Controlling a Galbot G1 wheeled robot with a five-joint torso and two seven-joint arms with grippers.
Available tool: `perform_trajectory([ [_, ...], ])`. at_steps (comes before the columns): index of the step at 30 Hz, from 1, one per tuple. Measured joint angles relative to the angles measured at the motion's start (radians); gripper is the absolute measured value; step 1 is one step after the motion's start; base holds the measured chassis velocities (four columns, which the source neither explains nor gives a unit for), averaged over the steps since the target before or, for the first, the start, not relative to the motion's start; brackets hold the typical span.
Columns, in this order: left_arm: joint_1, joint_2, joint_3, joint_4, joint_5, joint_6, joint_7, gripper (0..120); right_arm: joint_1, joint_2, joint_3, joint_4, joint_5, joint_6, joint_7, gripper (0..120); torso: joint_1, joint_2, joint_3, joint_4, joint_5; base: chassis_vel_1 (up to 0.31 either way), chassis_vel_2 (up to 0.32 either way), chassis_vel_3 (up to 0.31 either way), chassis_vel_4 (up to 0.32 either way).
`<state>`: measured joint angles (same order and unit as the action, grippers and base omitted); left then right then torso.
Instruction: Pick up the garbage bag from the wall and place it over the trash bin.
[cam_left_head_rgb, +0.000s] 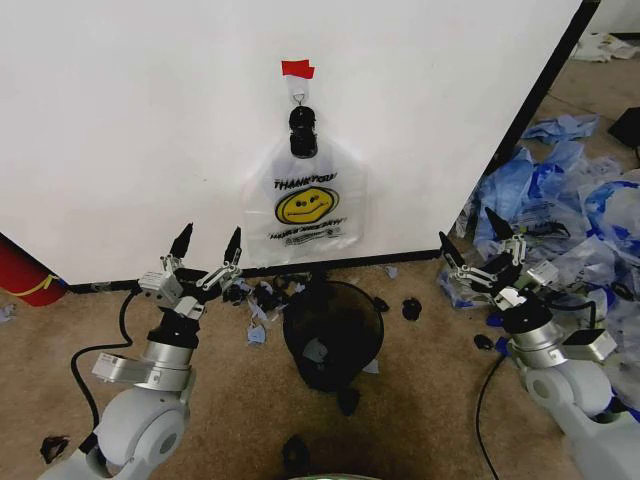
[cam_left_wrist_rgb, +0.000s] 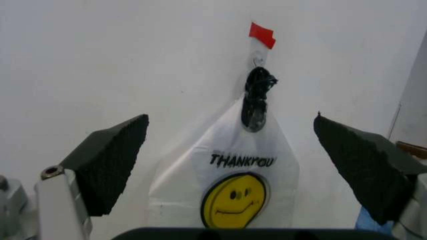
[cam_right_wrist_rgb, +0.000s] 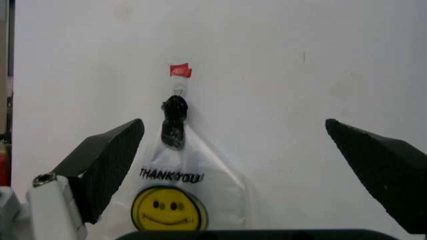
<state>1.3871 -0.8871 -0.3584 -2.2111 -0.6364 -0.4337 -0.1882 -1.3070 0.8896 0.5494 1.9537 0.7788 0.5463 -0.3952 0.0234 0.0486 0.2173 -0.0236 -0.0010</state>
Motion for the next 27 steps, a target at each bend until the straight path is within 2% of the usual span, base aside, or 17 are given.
perform_trajectory([
  [11, -0.006, -0.001, 0.004, 0.008, -0.007, 0.000, 0.000, 98, 0.005, 0.004, -0.010, -0.005, 0.009, 0.000, -0.003, 100, 0.000, 0.000, 0.000, 0.0000, 0.0000, 0.000, 0.000, 0.000, 0.000],
  [16, -0.005, -0.002, 0.004, 0.017, -0.007, -0.002, 0.001, 98, 0.008, 0.009, -0.029, 0.012, 0.067, -0.011, -0.005, 100, 0.000, 0.000, 0.000, -0.0001, -0.0001, 0.000, 0.000, 0.000, 0.000],
  [23, 0.015, -0.005, -0.008, 0.018, -0.005, -0.006, -0.001, 98, 0.087, 0.006, -0.110, 0.032, 0.210, -0.056, 0.010, 100, 0.000, 0.000, 0.000, -0.0001, 0.0000, 0.000, 0.000, 0.000, 0.000],
  [27, 0.029, -0.011, -0.022, 0.024, -0.004, -0.011, -0.002, 98, 0.216, 0.004, -0.218, 0.030, 0.357, -0.110, 0.031, 100, 0.000, 0.000, 0.000, 0.0002, -0.0003, 0.000, 0.000, 0.000, 0.000],
])
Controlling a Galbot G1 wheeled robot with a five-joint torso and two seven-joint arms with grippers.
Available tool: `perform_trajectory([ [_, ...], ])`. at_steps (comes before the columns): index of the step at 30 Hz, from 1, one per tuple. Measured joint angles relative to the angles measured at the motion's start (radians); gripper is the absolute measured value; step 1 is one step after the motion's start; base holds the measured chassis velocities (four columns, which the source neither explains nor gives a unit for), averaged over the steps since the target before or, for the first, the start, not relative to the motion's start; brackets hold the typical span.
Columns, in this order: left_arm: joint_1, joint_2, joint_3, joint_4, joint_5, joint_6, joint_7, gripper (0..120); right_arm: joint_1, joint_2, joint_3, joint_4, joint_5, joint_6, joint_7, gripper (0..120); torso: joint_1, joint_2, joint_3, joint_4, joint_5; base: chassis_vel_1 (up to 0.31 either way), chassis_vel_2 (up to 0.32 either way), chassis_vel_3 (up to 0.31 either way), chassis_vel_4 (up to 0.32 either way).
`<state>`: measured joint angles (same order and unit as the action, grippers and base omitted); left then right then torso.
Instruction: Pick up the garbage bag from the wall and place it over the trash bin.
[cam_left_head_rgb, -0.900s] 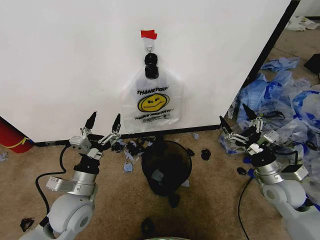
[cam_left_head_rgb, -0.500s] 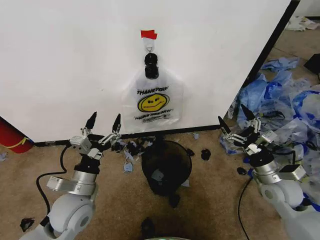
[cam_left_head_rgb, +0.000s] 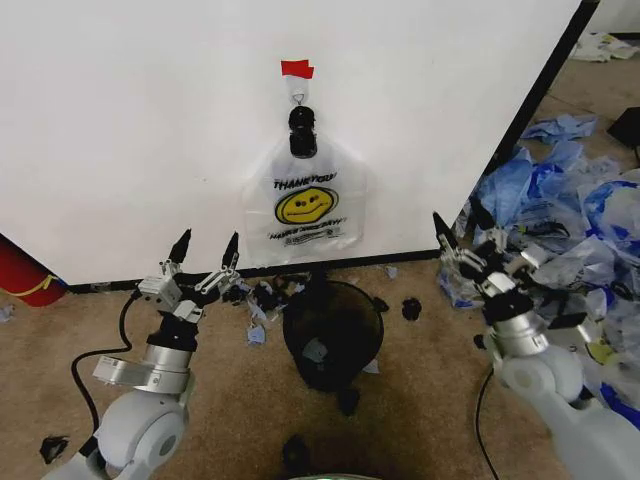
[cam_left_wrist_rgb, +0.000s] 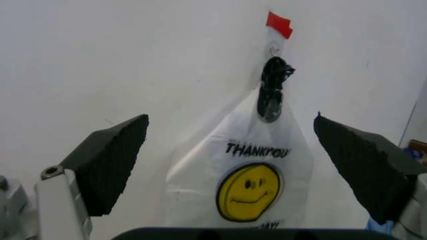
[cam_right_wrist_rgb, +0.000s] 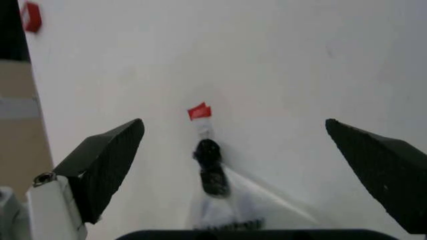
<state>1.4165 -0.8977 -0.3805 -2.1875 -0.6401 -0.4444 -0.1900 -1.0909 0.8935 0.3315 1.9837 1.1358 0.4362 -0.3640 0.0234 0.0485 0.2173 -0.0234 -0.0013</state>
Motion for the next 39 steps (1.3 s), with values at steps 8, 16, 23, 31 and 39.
perform_trajectory([
  [8, 0.026, -0.006, -0.021, 0.004, 0.006, -0.002, -0.003, 98, 0.240, 0.059, -0.185, -0.064, 0.279, -0.094, 0.048, 100, 0.000, 0.000, 0.000, -0.0002, 0.0002, 0.000, 0.000, 0.000, 0.000],
  [16, 0.050, -0.034, -0.026, 0.016, 0.022, -0.007, -0.007, 98, 0.446, 0.175, -0.326, -0.235, 0.386, -0.137, 0.054, 100, 0.000, 0.000, 0.000, -0.0002, 0.0004, 0.000, 0.000, 0.000, 0.000],
  [23, 0.084, -0.053, -0.037, 0.012, 0.037, -0.013, -0.005, 98, 0.522, 0.263, -0.416, -0.350, 0.432, -0.159, 0.054, 100, 0.000, 0.000, 0.000, -0.0004, 0.0000, 0.000, 0.000, 0.000, 0.000],
  [31, 0.119, -0.067, -0.050, -0.009, 0.044, -0.014, -0.005, 98, 0.563, 0.353, -0.461, -0.447, 0.435, -0.171, 0.051, 100, 0.000, 0.000, 0.000, -0.0003, 0.0001, 0.000, 0.000, 0.000, 0.000],
  [39, 0.160, -0.079, -0.077, -0.024, 0.044, -0.018, -0.004, 98, 0.599, 0.417, -0.487, -0.534, 0.426, -0.175, 0.036, 100, 0.000, 0.000, 0.000, -0.0003, 0.0001, 0.000, 0.000, 0.000, 0.000],
])
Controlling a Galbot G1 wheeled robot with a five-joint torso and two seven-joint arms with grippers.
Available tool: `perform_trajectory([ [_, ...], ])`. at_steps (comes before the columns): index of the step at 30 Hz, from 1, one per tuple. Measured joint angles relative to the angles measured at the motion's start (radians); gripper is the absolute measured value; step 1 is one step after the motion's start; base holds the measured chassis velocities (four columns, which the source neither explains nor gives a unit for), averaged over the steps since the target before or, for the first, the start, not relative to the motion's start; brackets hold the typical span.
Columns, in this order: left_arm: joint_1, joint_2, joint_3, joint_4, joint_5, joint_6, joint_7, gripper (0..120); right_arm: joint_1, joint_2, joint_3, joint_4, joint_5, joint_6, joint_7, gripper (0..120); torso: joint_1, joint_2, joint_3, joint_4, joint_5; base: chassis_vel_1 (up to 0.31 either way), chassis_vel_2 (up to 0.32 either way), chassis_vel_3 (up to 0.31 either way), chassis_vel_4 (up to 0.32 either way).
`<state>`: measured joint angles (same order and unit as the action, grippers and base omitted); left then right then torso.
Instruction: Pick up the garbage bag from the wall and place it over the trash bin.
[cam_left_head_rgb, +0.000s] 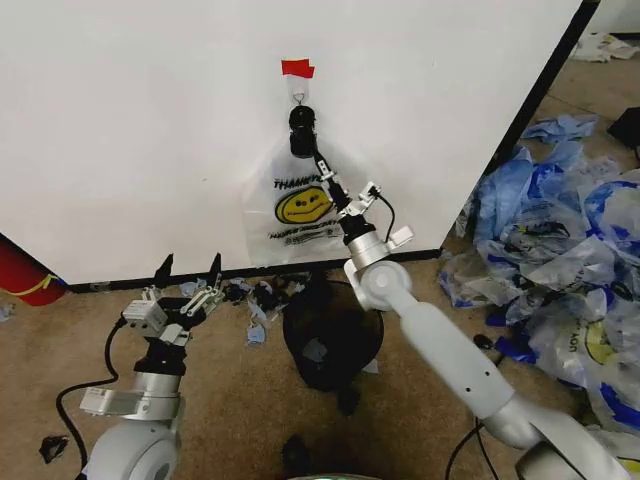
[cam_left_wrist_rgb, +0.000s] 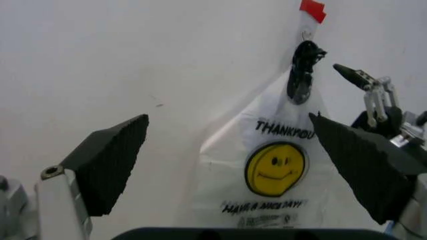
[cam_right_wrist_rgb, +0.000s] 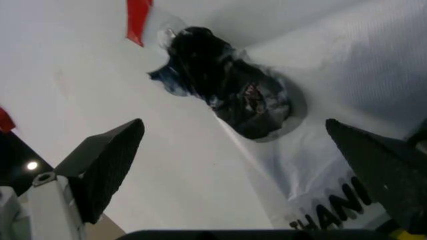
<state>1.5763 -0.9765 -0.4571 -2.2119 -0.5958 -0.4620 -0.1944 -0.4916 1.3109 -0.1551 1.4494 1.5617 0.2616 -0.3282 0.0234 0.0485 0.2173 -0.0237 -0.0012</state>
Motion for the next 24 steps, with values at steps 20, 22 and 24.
perform_trajectory([
  [20, 0.059, 0.006, -0.019, -0.036, -0.001, -0.034, 0.018, 97, 0.103, 0.142, -0.004, -0.164, -0.042, -0.007, -0.029, 100, 0.000, 0.000, 0.000, 0.0002, 0.0001, 0.000, 0.000, 0.000, 0.000],
  [22, 0.056, 0.006, -0.014, -0.034, 0.000, -0.034, 0.019, 97, 0.091, 0.132, -0.004, -0.144, -0.048, -0.008, -0.027, 100, 0.000, 0.000, 0.000, 0.0001, 0.0002, 0.000, 0.000, 0.000, 0.000],
  [24, 0.051, 0.006, -0.005, -0.031, 0.001, -0.035, 0.019, 97, 0.076, 0.118, -0.006, -0.120, -0.052, -0.008, -0.019, 100, 0.000, 0.000, 0.000, -0.0001, 0.0002, 0.000, 0.000, 0.000, 0.000],
])
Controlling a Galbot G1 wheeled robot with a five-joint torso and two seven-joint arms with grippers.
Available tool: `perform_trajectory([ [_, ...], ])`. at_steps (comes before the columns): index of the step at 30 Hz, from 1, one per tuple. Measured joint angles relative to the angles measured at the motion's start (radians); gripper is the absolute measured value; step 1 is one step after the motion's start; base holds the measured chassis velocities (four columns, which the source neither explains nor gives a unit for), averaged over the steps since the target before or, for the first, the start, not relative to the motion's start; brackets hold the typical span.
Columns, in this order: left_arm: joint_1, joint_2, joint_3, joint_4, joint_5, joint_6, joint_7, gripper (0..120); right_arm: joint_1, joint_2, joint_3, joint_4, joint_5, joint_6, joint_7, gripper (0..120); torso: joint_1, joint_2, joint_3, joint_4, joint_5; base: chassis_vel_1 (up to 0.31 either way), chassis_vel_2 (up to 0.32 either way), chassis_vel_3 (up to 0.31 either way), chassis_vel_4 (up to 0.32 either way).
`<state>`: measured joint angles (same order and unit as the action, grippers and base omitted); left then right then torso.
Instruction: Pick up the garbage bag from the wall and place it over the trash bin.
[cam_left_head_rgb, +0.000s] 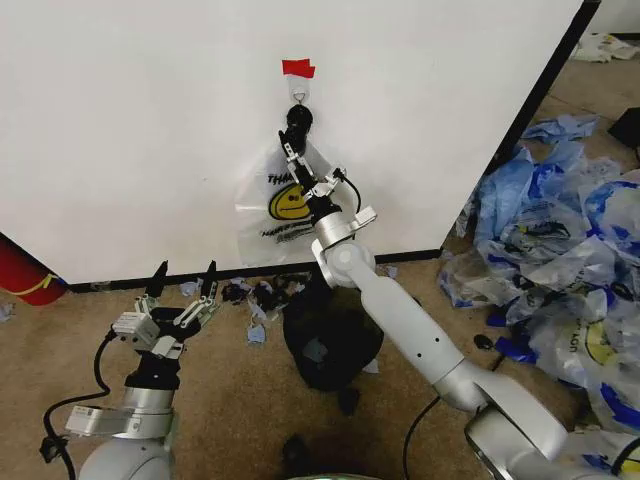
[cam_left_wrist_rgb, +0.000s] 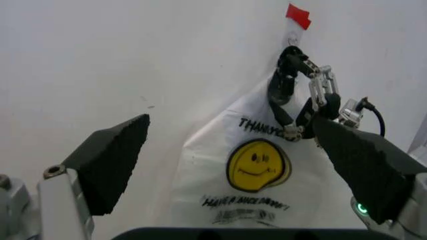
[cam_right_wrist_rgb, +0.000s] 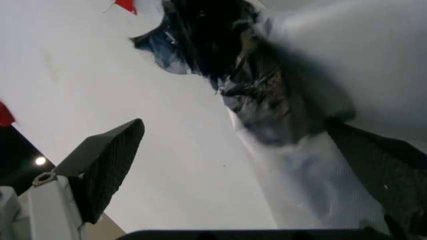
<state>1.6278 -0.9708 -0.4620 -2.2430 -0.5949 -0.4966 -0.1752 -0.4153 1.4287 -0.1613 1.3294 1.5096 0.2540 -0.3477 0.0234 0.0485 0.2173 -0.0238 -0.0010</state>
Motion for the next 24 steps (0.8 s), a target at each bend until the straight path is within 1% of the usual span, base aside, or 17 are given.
perform_trajectory([
  [6, -0.001, -0.004, 0.014, 0.000, 0.005, 0.002, 0.001, 97, -0.016, -0.021, -0.001, 0.022, -0.013, 0.000, 0.002, 100, 0.000, 0.000, 0.000, 0.0000, 0.0000, 0.000, 0.000, 0.000, 0.000],
  [8, 0.005, -0.005, 0.013, -0.001, 0.006, 0.002, 0.001, 97, -0.014, -0.021, 0.001, 0.018, -0.016, 0.000, -0.003, 100, 0.000, 0.000, 0.000, 0.0004, 0.0001, 0.000, 0.000, 0.000, 0.000],
  [20, 0.028, -0.018, 0.012, -0.001, 0.018, 0.000, 0.003, 97, -0.006, -0.012, 0.015, 0.009, -0.034, 0.001, -0.016, 100, 0.000, 0.000, 0.000, 0.0002, 0.0001, 0.000, 0.000, 0.000, 0.000],
  [24, 0.026, -0.020, 0.019, 0.004, 0.020, 0.001, 0.004, 96, -0.018, -0.015, 0.022, 0.025, -0.039, 0.003, -0.011, 100, 0.000, 0.000, 0.000, 0.0002, 0.0001, 0.000, 0.000, 0.000, 0.000],
])
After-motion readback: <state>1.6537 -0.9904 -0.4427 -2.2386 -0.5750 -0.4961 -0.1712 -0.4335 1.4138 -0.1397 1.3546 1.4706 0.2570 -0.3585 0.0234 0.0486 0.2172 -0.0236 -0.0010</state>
